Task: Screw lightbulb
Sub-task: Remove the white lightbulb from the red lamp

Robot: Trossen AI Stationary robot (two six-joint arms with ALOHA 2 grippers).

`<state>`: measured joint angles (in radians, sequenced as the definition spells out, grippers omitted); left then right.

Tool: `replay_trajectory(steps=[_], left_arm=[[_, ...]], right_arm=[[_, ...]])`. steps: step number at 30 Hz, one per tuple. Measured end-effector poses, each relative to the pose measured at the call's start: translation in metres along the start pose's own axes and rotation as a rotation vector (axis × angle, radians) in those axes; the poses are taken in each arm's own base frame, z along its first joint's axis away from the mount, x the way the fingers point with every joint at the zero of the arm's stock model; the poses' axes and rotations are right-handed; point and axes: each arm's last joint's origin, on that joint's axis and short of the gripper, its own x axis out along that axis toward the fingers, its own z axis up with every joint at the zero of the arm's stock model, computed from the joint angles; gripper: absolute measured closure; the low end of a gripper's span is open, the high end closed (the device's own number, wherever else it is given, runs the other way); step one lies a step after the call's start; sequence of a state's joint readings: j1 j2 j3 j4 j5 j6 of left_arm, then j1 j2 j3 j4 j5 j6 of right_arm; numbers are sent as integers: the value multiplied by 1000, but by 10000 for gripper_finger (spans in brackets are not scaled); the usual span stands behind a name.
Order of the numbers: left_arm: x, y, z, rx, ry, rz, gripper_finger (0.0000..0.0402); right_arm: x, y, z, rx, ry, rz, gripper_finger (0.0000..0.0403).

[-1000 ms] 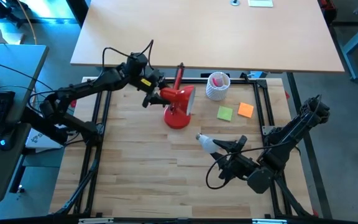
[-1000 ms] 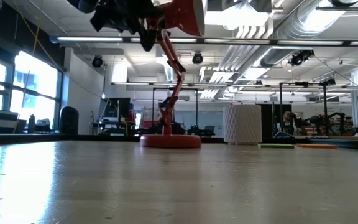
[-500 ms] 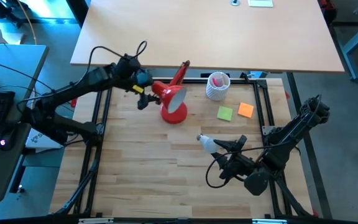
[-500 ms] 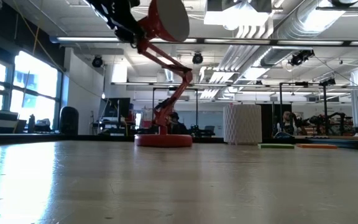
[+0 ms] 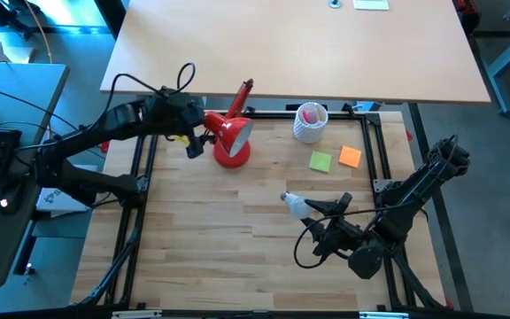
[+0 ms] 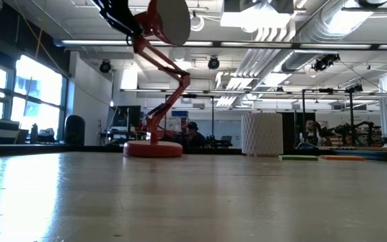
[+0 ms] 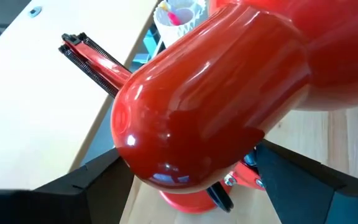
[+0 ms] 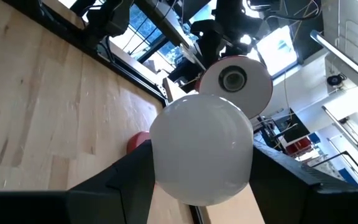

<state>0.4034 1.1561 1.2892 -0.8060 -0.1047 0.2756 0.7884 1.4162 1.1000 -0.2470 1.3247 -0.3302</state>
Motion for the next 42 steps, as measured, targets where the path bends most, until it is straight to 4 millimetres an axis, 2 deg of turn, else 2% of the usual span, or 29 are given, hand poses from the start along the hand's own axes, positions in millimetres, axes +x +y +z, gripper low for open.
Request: replay_trajectory(steps=[8,12,18,23,26,34,42], left_arm=[[13,6,0,-49,4,-82,91],[30,12,-2,-110,50,-100,92],[53,18,-7,-70,113,-109,91],[51,21,-6,54,56,-162,92],[48,28,-4,20,-6,-185,92],[53,43,-12,-91,-7,-264,87],[74,55,-19,-182,0,-365,67]], right_arm=[[0,0,0,-8,0,0,181],[0,0,0,-8,0,0,181],[0,0,0,-8,0,0,181],[0,0,0,-7,0,0,181],[0,0,0,-1,0,1,181],[0,0,0,-6,-1,0,181],[1,0,0,-6,1,-2,181]])
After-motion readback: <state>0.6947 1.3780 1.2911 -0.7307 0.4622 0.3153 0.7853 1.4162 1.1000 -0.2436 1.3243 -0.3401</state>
